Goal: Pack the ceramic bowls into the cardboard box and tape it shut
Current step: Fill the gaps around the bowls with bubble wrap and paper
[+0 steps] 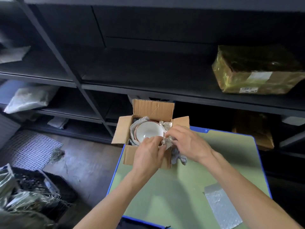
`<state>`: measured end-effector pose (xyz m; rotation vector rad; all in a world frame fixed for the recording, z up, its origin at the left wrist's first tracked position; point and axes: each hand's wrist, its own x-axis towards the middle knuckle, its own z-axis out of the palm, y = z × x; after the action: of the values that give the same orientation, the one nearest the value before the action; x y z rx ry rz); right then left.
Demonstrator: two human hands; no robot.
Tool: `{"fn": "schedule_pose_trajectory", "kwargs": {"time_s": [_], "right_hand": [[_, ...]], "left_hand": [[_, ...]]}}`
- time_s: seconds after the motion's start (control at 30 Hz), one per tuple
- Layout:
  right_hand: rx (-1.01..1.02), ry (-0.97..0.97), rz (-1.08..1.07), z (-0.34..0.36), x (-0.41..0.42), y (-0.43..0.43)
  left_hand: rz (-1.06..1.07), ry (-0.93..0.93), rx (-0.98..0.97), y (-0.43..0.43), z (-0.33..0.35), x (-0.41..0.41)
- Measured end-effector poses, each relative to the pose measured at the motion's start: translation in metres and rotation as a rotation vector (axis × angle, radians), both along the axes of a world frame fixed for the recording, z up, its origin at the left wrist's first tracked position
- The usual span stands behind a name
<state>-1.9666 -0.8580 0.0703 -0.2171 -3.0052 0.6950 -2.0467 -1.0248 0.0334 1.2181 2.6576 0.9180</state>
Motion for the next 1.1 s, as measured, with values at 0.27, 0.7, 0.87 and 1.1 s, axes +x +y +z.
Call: {"fn": "schedule_pose_trajectory", "kwargs": {"time_s": [0.27, 0.7, 0.87, 1.1], "right_hand": [[0.12, -0.023, 0.024, -0.028, -0.015, 0.007], [0.17, -0.147, 0.004, -0.019, -0.021, 0.001], [0.168, -0.092, 0.073, -0.019, -0.012, 0.005], [0.202, -0.097, 0.03, -0.016, -0.021, 0.001]], "left_hand": [[-0.018, 0.014, -0.04, 0.004, -0.011, -0.011], [-0.13, 0.027, -0.201, 0.004, -0.005, -0.018], [-0.129, -0.003, -0.197, 0.003, -0.007, -0.021], [-0.1, -0.04, -0.139, 0.004, -0.011, -0.023]]}}
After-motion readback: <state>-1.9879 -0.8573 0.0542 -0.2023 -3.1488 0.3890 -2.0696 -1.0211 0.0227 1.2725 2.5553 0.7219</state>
